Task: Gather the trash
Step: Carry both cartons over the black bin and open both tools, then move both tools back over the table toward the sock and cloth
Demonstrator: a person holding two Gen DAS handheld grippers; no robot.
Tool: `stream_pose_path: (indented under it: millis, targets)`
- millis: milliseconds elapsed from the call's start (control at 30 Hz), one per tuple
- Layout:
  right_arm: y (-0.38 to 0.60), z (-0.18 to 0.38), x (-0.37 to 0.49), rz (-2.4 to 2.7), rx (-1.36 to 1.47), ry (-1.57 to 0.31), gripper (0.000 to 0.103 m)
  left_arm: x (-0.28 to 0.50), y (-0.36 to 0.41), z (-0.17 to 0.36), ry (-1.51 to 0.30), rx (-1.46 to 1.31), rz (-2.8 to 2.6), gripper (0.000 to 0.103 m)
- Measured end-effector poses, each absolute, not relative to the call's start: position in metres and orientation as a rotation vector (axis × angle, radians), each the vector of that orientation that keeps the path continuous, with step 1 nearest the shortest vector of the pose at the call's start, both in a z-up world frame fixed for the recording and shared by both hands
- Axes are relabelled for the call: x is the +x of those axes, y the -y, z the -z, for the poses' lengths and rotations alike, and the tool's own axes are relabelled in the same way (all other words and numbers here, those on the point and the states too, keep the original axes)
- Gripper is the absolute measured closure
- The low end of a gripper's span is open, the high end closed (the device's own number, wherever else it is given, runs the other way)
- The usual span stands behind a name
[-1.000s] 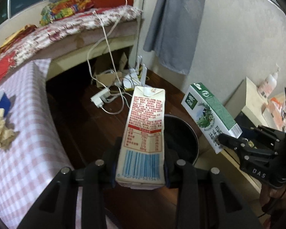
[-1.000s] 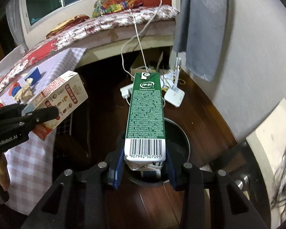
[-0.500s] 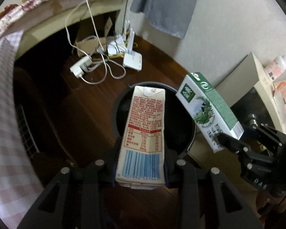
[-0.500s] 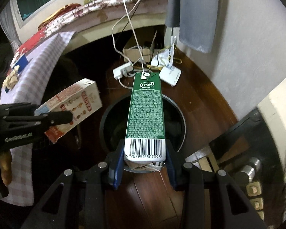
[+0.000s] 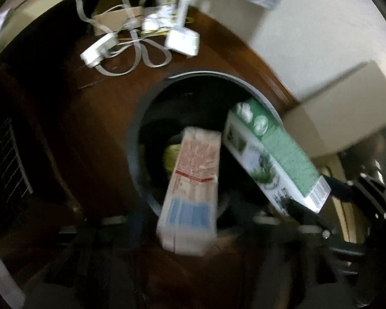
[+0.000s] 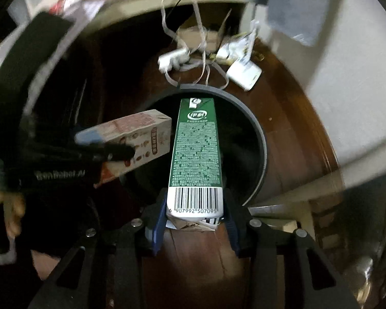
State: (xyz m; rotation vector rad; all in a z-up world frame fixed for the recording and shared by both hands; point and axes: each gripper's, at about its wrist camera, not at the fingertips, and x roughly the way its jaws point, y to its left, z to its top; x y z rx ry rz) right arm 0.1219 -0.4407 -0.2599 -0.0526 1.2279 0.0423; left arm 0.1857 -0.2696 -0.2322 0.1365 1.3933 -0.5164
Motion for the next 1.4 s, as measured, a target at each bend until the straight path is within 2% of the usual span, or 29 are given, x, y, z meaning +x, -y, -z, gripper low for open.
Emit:
stream_pose_path:
  millis: [33, 233, 333, 700, 900, 1400]
  targets:
    - [0.442, 0.26, 0.121, -0.042, -0.051, -1.215, 0.035, 0.185, 0.268, 0.23, -1.382, 0.123, 0.527, 0.014]
    - [0.456, 0.25, 0.111, 0.016, 0.032, -1.202, 0.034, 0.171, 0.255, 0.213, -1.326, 0.17, 0.497, 0.008]
    - [0.465, 0.236, 0.104, 0.047, 0.086, -1.177, 0.029, 0.167, 0.249, 0.197, -1.271, 0.188, 0.475, 0.008]
    - [0.474, 0.163, 0.095, 0.161, 0.221, -1.077, 0.027, 0.156, 0.214, 0.121, -1.083, 0.188, 0.427, 0.007]
    - [0.429, 0.124, 0.103, 0.091, 0.119, -0.989, 0.027, 0.15, 0.176, 0.087, -1.02, 0.144, 0.409, 0.007]
    - [0.256, 0.059, 0.147, -0.322, -0.063, -0.882, 0.027, 0.144, -0.012, 0.058, -0.913, 0.024, 0.058, 0.007]
